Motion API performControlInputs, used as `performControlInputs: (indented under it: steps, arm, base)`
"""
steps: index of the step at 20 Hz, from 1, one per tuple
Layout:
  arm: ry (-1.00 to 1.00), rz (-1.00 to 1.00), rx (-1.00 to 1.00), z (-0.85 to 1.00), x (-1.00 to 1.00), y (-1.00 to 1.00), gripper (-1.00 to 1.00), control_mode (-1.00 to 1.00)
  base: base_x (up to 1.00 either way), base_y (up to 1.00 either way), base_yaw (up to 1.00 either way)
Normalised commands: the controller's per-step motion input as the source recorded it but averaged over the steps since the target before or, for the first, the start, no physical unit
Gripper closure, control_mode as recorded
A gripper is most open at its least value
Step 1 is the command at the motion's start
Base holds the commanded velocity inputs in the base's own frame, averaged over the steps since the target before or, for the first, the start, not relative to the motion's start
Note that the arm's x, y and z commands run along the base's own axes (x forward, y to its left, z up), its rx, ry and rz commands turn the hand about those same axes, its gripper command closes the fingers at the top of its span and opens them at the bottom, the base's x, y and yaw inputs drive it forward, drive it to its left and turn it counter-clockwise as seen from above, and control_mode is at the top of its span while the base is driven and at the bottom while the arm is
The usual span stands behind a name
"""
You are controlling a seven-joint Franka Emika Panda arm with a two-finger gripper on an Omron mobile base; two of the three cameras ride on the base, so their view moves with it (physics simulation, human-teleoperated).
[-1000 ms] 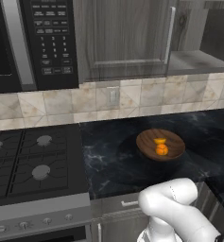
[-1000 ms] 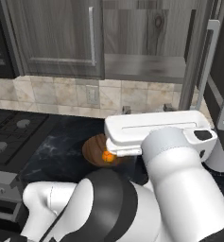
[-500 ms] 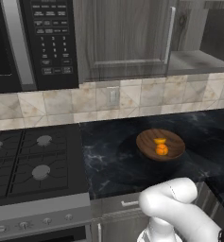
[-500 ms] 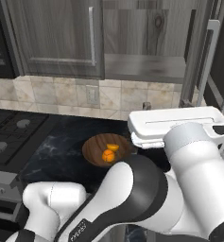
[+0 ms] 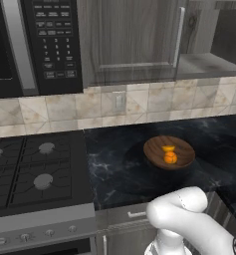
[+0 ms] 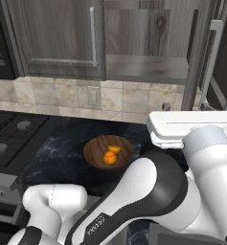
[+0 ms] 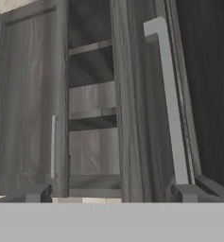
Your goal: Open the cabinet. Pick the orange and orange from the cabinet and place them into the bowl. Then close the cabinet.
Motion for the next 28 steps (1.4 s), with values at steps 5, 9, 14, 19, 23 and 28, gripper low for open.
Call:
performControlInputs:
  steps: [5, 9, 14, 19, 23, 28]
  arm:
    - [0.00, -0.02, 0.00, -0.15, 0.24, -0.35, -1.00, -1.00]
    - [0.00, 0.00, 0.00, -0.31, 0.35, -0.23, -1.00, -1.00]
    - [0.00, 0.07, 0.07, -0.32, 0.64, -0.22, -1.00, -1.00]
    - [0.00, 0.14, 0.09, -0.35, 0.73, -0.26, -1.00, -1.00]
    - [0.01, 0.18, 0.03, -0.43, 0.34, 0.16, -1.00, -1.00]
    - [-0.02, 0.10, 0.00, -0.11, -0.24, 0.38, -1.00, -1.00]
  base:
    - [0.00, 0.00, 0.00]
    - [0.00, 0.00, 0.00]
    - [0.00, 0.00, 0.00]
    - [0.00, 0.00, 0.00]
    - [0.00, 0.00, 0.00]
    - [0.00, 0.00, 0.00]
